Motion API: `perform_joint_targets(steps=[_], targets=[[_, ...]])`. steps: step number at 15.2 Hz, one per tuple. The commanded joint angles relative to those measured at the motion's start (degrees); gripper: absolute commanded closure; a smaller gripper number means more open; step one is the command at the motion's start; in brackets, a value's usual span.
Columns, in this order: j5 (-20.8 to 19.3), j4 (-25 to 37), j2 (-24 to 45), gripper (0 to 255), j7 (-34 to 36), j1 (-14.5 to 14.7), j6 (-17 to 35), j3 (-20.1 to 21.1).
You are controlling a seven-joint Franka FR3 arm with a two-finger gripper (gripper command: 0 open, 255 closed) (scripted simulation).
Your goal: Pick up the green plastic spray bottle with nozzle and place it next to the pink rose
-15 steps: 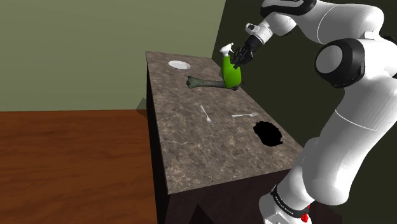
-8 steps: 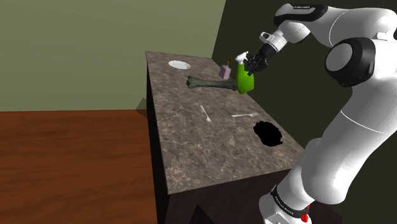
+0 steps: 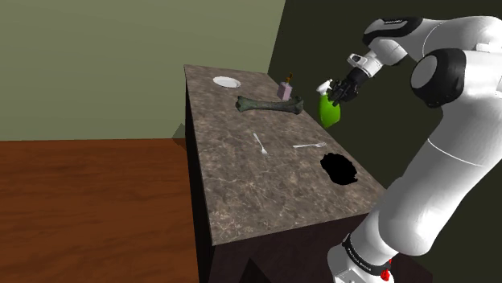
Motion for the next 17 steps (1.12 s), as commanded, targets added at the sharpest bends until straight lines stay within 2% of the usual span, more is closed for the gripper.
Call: perform_joint_targets(steps=[1, 4, 8, 17], targets=[[0.4, 0.2, 1.4, 255, -3.3, -1.9, -1.1, -1.2], [1.5, 1.1, 4.5, 255, -8.6, -5.6, -3.1, -2.7], [3.4, 3.4, 9.6, 255, -15.8, -12.1, -6.0, -3.6], [8.3, 12.7, 22.9, 255, -30.2, -30.2, -12.8, -1.9]])
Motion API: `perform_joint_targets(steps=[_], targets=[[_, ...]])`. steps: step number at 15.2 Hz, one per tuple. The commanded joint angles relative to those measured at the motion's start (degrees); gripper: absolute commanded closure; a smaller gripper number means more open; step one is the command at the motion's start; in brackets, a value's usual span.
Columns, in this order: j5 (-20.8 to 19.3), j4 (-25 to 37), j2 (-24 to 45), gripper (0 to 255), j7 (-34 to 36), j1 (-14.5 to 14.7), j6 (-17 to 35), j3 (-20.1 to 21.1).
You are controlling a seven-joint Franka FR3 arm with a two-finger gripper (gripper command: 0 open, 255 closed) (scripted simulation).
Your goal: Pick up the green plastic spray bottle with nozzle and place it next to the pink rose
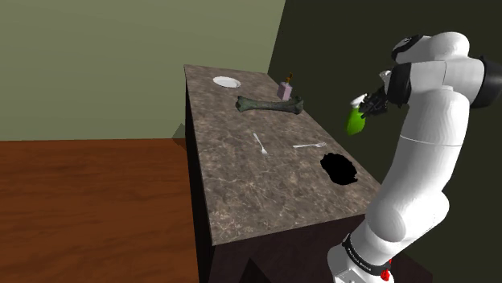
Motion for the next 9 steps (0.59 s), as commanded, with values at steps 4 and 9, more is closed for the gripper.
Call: perform_joint_targets(steps=[4, 9], targets=[[-7.0, -7.9, -10.1, 0, 3.3, 15.5, 12.6, -7.2], [-29.1, -20.1, -30.0, 0, 18.2, 24.9, 30.9, -2.1]])
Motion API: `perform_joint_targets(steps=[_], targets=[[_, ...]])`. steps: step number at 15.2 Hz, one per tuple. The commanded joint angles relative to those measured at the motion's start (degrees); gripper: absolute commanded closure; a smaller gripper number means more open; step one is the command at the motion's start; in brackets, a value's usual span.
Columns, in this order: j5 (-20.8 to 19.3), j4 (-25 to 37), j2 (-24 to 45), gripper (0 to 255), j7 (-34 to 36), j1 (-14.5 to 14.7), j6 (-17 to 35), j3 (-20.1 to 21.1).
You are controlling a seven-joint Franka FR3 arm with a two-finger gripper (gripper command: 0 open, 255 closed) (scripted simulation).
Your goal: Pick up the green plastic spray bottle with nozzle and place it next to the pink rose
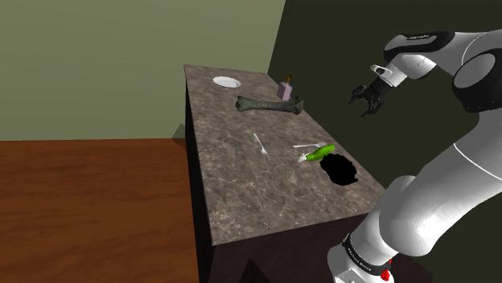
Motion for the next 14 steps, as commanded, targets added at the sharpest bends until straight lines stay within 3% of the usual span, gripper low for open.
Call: perform_joint_targets(steps=[1, 4, 12, 13, 14], targets=[[-1.3, -1.9, -0.9, 0, 0.8, -0.1, 2.7, 1.0], [-0.6, -4.3, -0.3, 0, 0.3, 0.2, 5.3, 1.1], [-0.6, -4.3, -0.3, 0, 0.3, 0.2, 5.3, 1.1], [-0.6, -4.3, -0.3, 255, 0.3, 0.2, 5.3, 1.1], [-0.6, -4.3, -0.3, 255, 0.3, 0.2, 5.3, 1.1]])
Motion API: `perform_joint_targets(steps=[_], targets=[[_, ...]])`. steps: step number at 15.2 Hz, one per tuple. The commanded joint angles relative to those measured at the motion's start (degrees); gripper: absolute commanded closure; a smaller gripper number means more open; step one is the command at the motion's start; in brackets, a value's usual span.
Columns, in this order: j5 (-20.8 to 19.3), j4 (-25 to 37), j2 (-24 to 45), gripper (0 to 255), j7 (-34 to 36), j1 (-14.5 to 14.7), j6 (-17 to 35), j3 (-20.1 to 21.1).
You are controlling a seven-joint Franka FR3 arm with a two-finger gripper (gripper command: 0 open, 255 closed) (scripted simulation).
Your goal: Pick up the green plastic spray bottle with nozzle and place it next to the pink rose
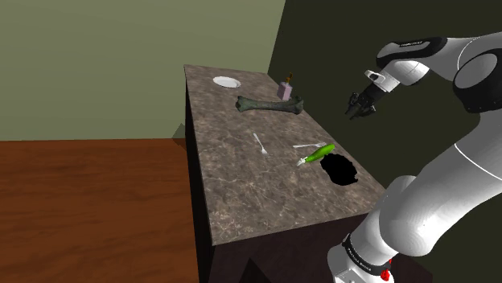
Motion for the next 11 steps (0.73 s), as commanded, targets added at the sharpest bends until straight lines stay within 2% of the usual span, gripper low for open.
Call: perform_joint_targets(steps=[1, 8, 9, 11], targets=[[0.0, 0.0, 0.0, 255, 0.0, 0.0, 0.0, 0.0], [0.0, 0.0, 0.0, 255, 0.0, 0.0, 0.0, 0.0], [0.0, 0.0, 0.0, 0, 0.0, 0.0, 0.0, 0.0], [-1.5, -4.7, -1.9, 0, 0.4, 0.0, 4.5, 1.6]])
